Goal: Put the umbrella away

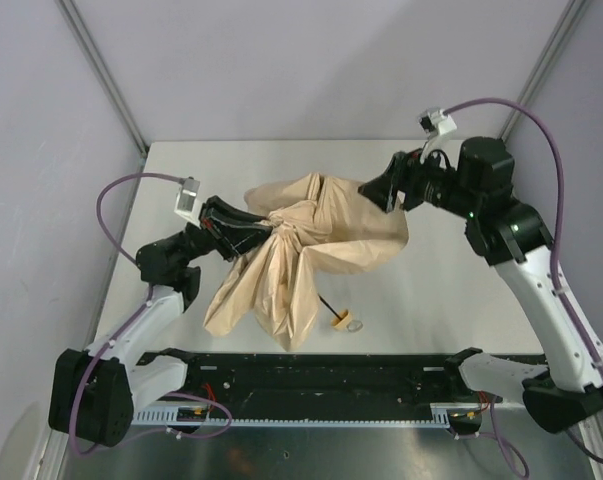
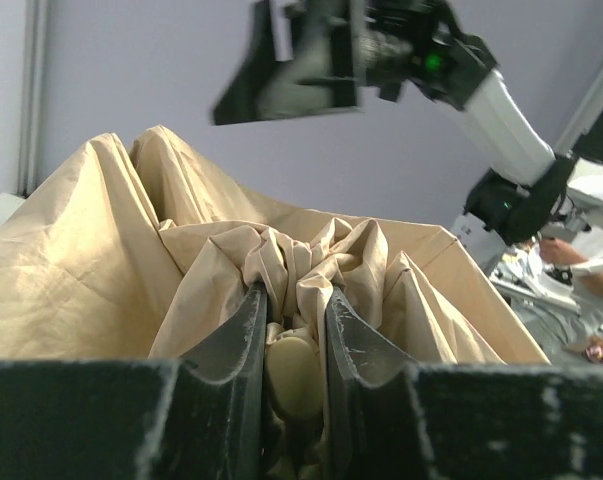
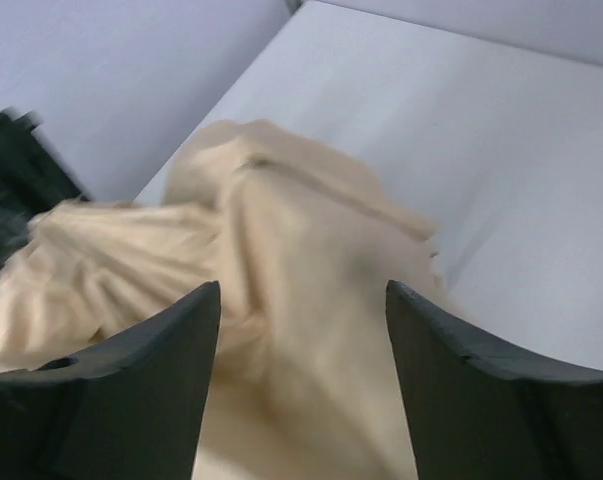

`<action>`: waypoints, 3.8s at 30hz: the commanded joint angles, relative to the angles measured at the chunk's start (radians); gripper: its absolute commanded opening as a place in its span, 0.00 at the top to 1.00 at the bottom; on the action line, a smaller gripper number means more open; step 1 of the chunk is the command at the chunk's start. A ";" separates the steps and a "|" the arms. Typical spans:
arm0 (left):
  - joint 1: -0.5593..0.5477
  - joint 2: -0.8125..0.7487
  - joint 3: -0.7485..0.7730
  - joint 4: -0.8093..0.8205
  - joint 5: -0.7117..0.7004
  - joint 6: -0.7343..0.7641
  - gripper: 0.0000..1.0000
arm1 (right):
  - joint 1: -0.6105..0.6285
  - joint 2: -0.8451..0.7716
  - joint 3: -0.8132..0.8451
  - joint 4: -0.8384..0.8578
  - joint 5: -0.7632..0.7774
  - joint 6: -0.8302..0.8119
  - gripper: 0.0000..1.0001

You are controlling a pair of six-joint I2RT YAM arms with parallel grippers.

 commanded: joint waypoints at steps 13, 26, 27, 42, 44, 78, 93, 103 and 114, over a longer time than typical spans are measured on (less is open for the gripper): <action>-0.072 -0.041 0.090 0.250 0.024 -0.006 1.00 | 0.300 0.288 0.121 0.124 0.121 0.014 0.51; -0.075 -0.049 0.098 0.253 -0.010 -0.040 1.00 | 0.263 0.057 0.051 0.022 0.169 -0.010 0.11; -0.075 -0.049 0.093 0.253 -0.024 -0.045 1.00 | 0.232 0.035 0.054 -0.003 0.187 -0.018 0.06; -0.066 0.042 0.053 0.252 -0.179 -0.155 1.00 | 0.292 -0.252 -0.132 0.051 0.033 0.016 0.01; -0.066 0.044 0.059 0.252 -0.178 -0.162 1.00 | 0.357 -0.242 -0.174 0.111 0.077 0.042 0.01; -0.241 -0.010 0.147 0.267 -0.236 -0.133 1.00 | 0.557 0.077 -0.235 0.392 0.091 -0.029 0.01; -0.273 -0.029 0.258 0.257 -0.227 -0.009 1.00 | 0.624 0.166 -0.271 0.430 0.207 0.090 0.25; -0.297 -0.007 0.349 0.252 -0.143 0.030 1.00 | 0.618 0.191 -0.274 0.504 -0.052 0.058 0.62; -0.334 -0.004 0.349 0.241 -0.127 0.034 0.82 | 0.561 0.098 -0.359 0.671 -0.191 0.113 1.00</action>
